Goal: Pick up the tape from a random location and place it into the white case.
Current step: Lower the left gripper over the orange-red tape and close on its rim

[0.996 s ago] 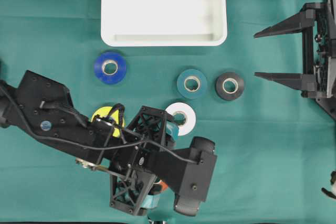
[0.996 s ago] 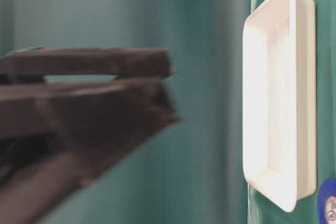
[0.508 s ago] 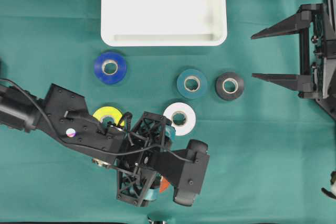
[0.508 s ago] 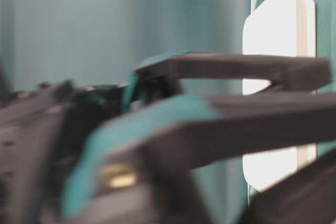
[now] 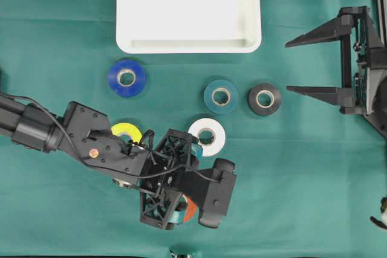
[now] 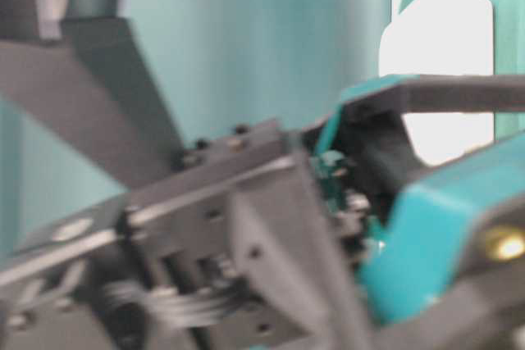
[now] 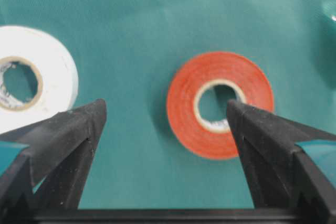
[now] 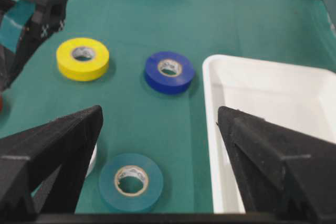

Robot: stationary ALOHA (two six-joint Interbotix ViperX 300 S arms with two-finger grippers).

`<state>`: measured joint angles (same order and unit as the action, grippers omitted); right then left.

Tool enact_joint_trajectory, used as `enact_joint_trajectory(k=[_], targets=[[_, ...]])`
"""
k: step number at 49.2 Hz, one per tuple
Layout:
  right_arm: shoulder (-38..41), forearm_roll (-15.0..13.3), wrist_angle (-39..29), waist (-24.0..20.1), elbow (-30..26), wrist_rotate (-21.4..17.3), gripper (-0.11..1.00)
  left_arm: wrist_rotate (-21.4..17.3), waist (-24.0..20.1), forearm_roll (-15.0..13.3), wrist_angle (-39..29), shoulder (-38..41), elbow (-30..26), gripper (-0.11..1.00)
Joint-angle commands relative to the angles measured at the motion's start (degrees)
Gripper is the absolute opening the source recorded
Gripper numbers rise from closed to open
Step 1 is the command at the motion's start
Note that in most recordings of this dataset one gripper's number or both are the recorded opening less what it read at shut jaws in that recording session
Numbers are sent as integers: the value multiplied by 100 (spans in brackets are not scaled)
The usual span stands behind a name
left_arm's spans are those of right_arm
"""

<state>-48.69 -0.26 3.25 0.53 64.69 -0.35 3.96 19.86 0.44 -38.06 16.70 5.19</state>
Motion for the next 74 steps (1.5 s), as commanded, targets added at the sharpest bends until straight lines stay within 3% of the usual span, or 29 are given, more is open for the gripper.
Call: enact_joint_trajectory(k=[1, 32, 61, 66, 74], targets=[[26, 0, 18, 0, -123, 0, 90, -9, 53, 26, 290, -70, 0, 99], [123, -9, 26, 9, -114, 18, 90, -70, 176, 18, 563, 598, 141, 99], [158, -9, 18, 9, -114, 18, 90, -132, 70, 18, 615, 624, 290, 94], [149, -9, 18, 9, -114, 18, 90, -132, 79, 18, 492, 624, 264, 81], [149, 0, 26, 9, -105, 18, 90, -132, 79, 18, 360, 633, 202, 35]])
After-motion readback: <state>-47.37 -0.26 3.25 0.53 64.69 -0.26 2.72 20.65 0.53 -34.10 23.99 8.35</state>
